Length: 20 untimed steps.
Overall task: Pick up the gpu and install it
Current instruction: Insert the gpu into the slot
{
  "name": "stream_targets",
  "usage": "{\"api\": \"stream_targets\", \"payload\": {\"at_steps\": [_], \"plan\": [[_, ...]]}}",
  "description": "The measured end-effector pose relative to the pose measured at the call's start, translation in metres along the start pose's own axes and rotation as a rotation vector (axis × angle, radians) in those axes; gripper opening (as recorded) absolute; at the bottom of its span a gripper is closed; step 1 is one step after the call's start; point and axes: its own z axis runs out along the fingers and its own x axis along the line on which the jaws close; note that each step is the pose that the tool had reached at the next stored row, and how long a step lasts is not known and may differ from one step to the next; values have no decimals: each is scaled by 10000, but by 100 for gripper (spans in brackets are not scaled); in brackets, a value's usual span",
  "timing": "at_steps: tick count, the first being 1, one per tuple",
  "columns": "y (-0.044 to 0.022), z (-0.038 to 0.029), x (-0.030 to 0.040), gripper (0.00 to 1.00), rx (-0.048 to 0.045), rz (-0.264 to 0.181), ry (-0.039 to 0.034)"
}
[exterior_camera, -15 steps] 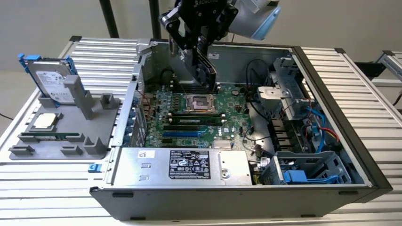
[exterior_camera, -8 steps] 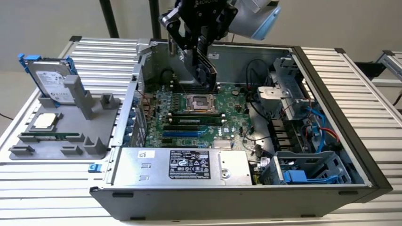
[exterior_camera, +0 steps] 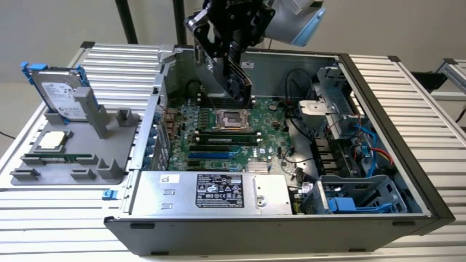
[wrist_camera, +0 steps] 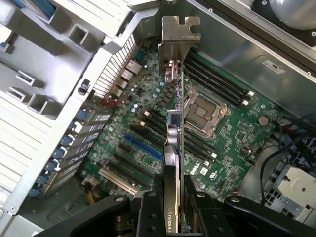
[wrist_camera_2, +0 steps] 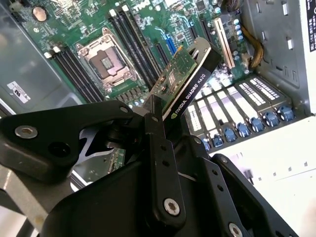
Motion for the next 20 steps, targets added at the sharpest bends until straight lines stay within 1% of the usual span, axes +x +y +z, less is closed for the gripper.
{"api": "stream_targets", "payload": {"at_steps": [8,20], "plan": [[0,0,0,0,-2,-153,7],[0,0,0,0,-8,-569,23]]}}
